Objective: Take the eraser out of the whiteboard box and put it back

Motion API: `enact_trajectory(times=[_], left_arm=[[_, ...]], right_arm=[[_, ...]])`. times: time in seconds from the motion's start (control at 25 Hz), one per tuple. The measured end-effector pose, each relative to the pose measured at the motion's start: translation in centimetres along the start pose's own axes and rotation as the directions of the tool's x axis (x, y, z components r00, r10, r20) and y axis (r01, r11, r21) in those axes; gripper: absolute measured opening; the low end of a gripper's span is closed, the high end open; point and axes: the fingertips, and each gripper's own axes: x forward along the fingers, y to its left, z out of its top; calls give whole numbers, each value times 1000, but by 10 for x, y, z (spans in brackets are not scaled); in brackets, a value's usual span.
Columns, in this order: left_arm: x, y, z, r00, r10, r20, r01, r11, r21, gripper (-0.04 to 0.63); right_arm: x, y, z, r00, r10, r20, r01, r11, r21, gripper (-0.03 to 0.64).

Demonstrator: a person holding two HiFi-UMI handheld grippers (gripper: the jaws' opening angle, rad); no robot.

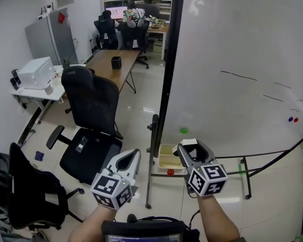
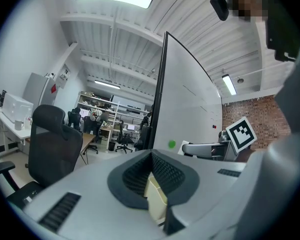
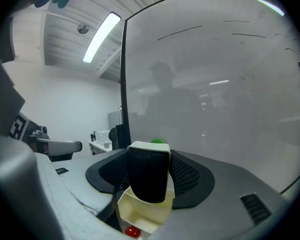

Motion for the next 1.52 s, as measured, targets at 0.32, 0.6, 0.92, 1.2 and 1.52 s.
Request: enact_trajectory(times=[0.32, 0.6, 0.92, 1.2, 1.52], left_arm=[[9, 0, -17, 999, -32, -43, 32, 999, -6, 37], [16, 6, -27, 997, -37, -60, 37, 999, -1, 37], [24, 14, -33, 995, -76, -68, 73, 996, -47, 37], [29, 13, -36, 991, -109, -71, 105, 993, -58, 37], [33, 13, -31, 990, -130, -59, 127, 990, -59, 37]], right_arm=[[23, -2, -21, 1000, -22, -7, 22, 1000, 6, 282], [41, -3, -44, 998, -34, -51, 35, 999, 8, 282], [59, -3, -76, 983, -63, -173, 62, 998, -10, 282], [65, -4, -94, 961, -76, -267, 81, 997, 7, 282], [68, -6, -107, 936, -87, -342, 96, 995, 10, 282]])
